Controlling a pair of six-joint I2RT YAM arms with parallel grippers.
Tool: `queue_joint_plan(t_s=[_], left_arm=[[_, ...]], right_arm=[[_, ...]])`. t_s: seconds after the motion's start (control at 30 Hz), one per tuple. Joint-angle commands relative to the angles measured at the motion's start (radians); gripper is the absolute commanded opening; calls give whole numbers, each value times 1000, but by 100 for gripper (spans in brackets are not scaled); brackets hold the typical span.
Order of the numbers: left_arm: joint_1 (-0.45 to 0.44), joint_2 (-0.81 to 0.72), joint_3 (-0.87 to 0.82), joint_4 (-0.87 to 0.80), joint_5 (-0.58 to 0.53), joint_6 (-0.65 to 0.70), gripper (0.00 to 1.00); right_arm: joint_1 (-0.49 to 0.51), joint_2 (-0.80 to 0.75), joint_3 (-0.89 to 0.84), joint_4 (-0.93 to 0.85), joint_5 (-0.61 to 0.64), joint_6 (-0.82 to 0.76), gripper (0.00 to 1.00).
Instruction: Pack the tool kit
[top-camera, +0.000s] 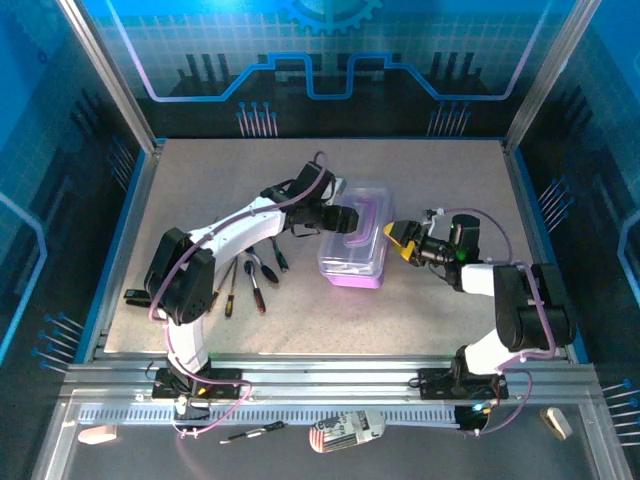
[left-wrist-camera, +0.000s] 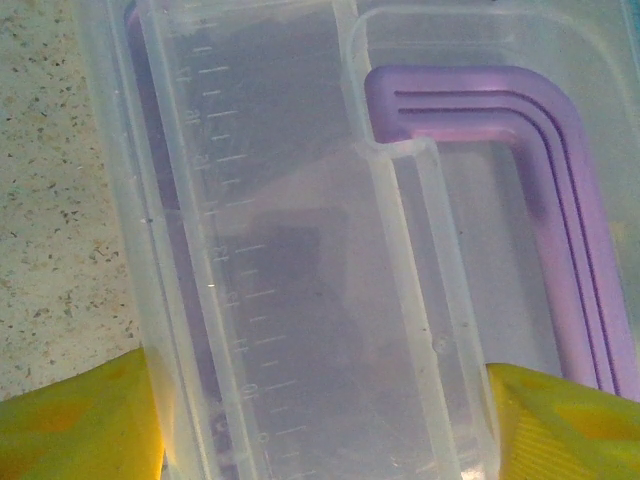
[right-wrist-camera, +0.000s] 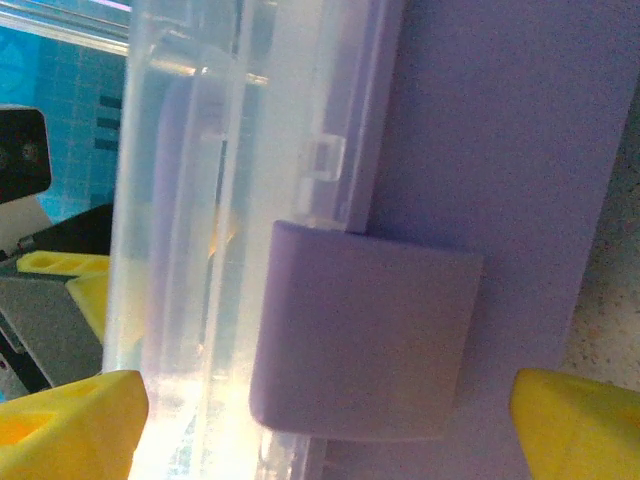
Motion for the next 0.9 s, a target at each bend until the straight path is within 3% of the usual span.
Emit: queue_joint_plan(t_s=[0.0,0.3,0.67,0.87], left_arm=[[13,23,-50,-101,23,19,74],[13,52,-13,-119,69,29,75],[11,88,25,-166,14,29,75],[5,110,30,-188,-66,28,71]], right_arm=[[-1,39,4,146,-58,58,93],[32,130,0,412,-120,229,88],[36,165,-11,736,-187,408,82],[38,143,-9,738,-188,408,82]])
